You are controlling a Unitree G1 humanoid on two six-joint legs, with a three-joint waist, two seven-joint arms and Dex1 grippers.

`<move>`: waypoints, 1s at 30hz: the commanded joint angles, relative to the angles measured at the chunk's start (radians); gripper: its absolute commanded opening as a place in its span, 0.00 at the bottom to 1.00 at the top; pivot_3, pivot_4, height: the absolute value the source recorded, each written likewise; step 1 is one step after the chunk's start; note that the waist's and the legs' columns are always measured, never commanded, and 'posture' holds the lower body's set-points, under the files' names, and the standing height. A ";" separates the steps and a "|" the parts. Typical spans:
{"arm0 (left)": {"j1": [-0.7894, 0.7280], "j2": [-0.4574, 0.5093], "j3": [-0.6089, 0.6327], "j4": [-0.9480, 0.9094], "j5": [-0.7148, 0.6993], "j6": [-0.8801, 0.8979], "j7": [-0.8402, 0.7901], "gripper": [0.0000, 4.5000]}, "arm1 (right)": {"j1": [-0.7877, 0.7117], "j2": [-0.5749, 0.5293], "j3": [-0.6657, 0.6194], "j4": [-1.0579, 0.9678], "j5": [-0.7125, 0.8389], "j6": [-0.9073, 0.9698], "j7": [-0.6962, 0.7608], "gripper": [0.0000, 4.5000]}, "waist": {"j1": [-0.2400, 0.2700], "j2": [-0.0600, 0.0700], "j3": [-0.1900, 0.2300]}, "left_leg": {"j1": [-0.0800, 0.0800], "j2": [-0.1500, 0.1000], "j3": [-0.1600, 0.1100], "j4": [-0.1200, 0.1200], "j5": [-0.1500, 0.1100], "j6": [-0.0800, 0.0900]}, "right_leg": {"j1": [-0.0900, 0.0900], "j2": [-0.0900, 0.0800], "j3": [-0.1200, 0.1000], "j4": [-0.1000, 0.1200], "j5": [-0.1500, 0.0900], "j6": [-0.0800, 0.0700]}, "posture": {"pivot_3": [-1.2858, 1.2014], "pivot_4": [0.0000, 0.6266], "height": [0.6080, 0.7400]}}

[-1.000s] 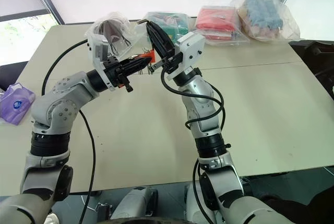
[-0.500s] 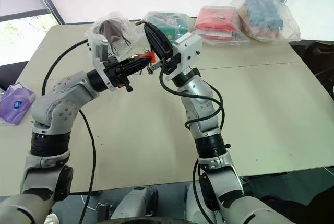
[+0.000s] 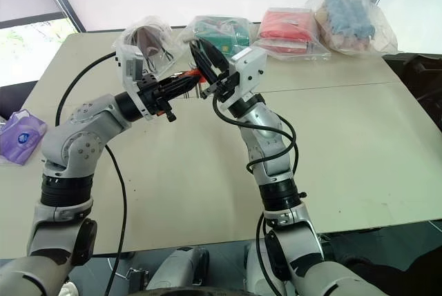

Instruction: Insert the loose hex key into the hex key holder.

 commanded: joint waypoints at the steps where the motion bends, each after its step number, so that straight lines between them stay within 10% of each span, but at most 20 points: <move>1: -0.026 0.000 0.026 -0.044 -0.010 -0.024 -0.002 0.00 | 0.028 -0.033 -0.029 -0.098 0.031 0.018 0.007 0.57 | 0.001 0.000 0.000 | 0.000 0.000 0.000 0.000 0.000 0.000 | 0.000 0.000 0.000 0.000 0.000 0.000 | 0.52 0.24 1.00; 14: -0.011 -0.134 -0.037 0.010 -0.026 0.001 0.010 0.00 | 0.427 -0.386 -0.257 -0.391 0.236 0.276 0.101 0.57 | 0.009 0.000 0.000 | -0.001 0.000 0.001 0.001 0.000 0.001 | 0.002 0.000 0.000 -0.002 0.000 0.000 | 0.52 0.24 1.00; 30: 0.052 -0.416 -0.031 0.338 -0.073 0.294 0.185 0.00 | 0.506 -0.410 -0.294 -0.463 0.214 0.279 0.030 0.57 | 0.011 0.000 0.000 | -0.001 0.000 0.001 0.002 0.000 0.001 | 0.003 0.000 0.001 -0.002 0.000 0.000 | 0.52 0.24 1.00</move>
